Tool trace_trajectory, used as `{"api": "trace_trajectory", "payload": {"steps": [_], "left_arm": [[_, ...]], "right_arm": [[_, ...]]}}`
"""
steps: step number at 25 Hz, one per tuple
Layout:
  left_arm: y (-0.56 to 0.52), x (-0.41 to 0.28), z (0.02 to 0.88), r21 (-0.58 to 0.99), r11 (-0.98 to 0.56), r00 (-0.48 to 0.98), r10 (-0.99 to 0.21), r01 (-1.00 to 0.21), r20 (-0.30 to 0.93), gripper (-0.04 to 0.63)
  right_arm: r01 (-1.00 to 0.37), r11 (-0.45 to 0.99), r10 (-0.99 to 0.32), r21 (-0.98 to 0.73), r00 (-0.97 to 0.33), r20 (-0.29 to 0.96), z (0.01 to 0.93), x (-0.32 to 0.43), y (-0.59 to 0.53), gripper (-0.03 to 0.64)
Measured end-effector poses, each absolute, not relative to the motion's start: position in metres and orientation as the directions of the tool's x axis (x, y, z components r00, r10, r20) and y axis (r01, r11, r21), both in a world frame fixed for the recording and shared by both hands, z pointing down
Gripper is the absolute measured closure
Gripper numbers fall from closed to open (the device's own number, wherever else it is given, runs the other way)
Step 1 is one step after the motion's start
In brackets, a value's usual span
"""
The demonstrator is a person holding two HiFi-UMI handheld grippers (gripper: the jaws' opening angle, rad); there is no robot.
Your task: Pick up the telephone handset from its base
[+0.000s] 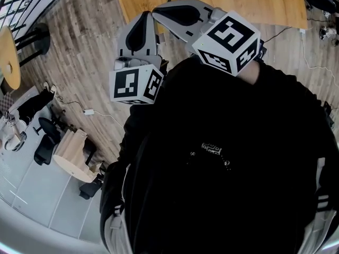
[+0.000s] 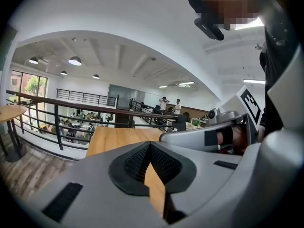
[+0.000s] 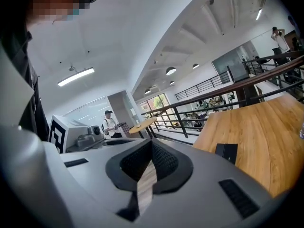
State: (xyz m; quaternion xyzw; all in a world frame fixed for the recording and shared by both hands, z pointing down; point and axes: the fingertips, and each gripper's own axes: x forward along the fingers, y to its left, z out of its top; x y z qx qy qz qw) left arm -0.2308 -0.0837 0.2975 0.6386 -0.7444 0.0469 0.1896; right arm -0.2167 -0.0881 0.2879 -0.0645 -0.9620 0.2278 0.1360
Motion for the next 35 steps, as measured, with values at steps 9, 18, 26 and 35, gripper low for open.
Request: {"api": "trace_trajectory", "payload": {"steps": [9,18,26,35], "left_arm": [[-0.112,-0.251,0.299,0.151,0.23,-0.161,-0.915,-0.962,0.37,0.597],[-0.112,-0.268,0.301,0.151,0.267,-0.196,-0.908,-0.952,0.37,0.597],[-0.113,-0.262,0.315,0.208,0.216,-0.129,-0.922,-0.954,0.365,0.597],[-0.128,-0.277,0.29,0.188,0.105,-0.044,-0.952,-0.977,0.304,0.597]], "right_arm": [[0.126,0.868,0.246,-0.48,-0.95,0.194,0.288,-0.238,-0.117,0.6],[0.103,0.888,0.199,-0.447,-0.964,0.174,0.285,-0.24,-0.127,0.6],[0.05,0.898,0.165,-0.437,-0.959,0.228,0.297,-0.235,-0.121,0.6],[-0.03,0.924,0.057,-0.381,-0.975,0.215,0.272,-0.242,-0.131,0.6]]}}
